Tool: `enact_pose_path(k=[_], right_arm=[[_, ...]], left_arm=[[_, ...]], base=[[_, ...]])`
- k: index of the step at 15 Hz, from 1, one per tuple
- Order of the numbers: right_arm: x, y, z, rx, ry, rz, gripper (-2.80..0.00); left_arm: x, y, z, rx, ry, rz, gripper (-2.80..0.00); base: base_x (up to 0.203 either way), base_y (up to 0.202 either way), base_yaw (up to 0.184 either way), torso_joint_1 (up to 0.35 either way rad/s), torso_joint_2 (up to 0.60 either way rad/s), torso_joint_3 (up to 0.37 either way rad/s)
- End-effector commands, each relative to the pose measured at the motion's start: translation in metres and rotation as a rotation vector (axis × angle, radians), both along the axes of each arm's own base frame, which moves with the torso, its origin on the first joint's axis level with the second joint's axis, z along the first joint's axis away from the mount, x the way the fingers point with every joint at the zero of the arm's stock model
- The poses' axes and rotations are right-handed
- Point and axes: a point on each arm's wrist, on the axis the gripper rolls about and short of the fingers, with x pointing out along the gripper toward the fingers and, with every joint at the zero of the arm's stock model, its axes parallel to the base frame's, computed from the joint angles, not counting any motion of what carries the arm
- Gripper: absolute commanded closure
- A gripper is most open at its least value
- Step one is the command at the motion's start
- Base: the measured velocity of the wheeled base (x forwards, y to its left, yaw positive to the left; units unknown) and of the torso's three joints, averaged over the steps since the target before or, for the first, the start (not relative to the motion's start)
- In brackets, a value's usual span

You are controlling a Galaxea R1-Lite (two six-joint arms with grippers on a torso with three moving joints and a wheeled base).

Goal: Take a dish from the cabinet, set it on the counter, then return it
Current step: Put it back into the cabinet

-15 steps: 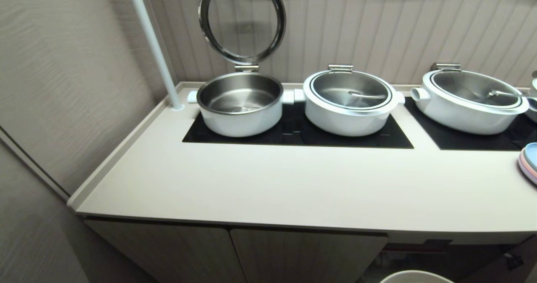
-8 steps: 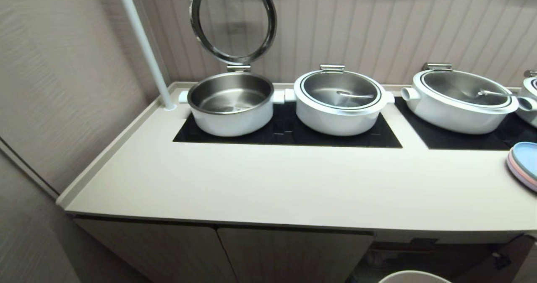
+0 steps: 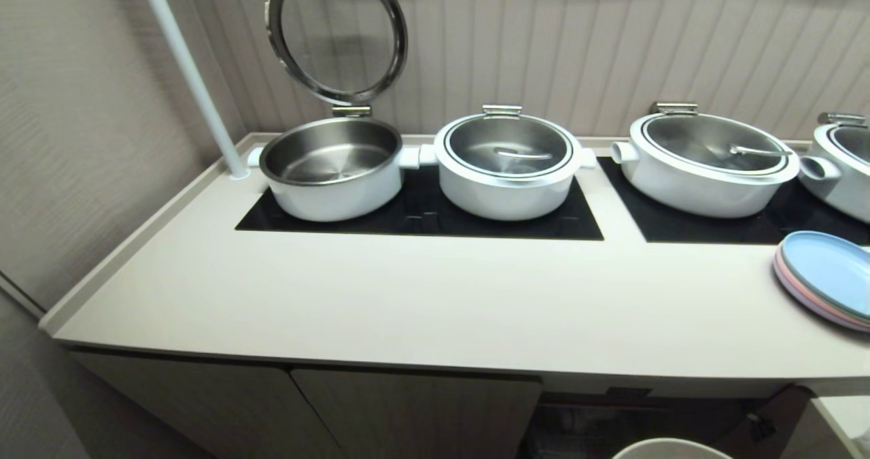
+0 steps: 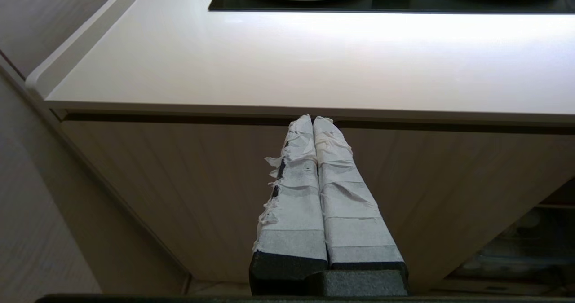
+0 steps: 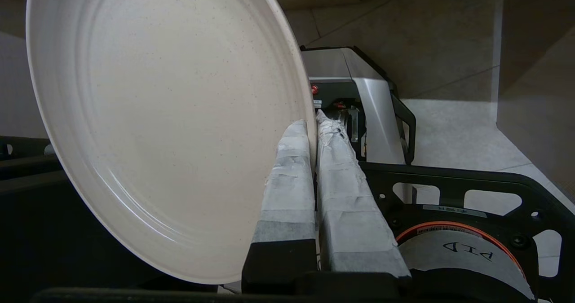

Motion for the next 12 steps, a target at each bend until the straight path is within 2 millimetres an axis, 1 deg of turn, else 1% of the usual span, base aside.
enact_pose_path(k=[1,12], right_arm=[[-0.0001,0.0,-0.0007,-0.001,0.01,-0.003,0.0],[0.0015,0.0007,0.001,0.0,0.008,-0.005,0.0]], left_arm=[[0.0,0.0,0.0,0.0,0.0,0.0,0.0],[0.0,0.0,0.0,0.0,0.0,0.0,0.0]], base=[[0.0,-0.075,0.01,0.002,0.0,0.002],[0.0,0.0,0.0,0.0,0.0,0.0]])
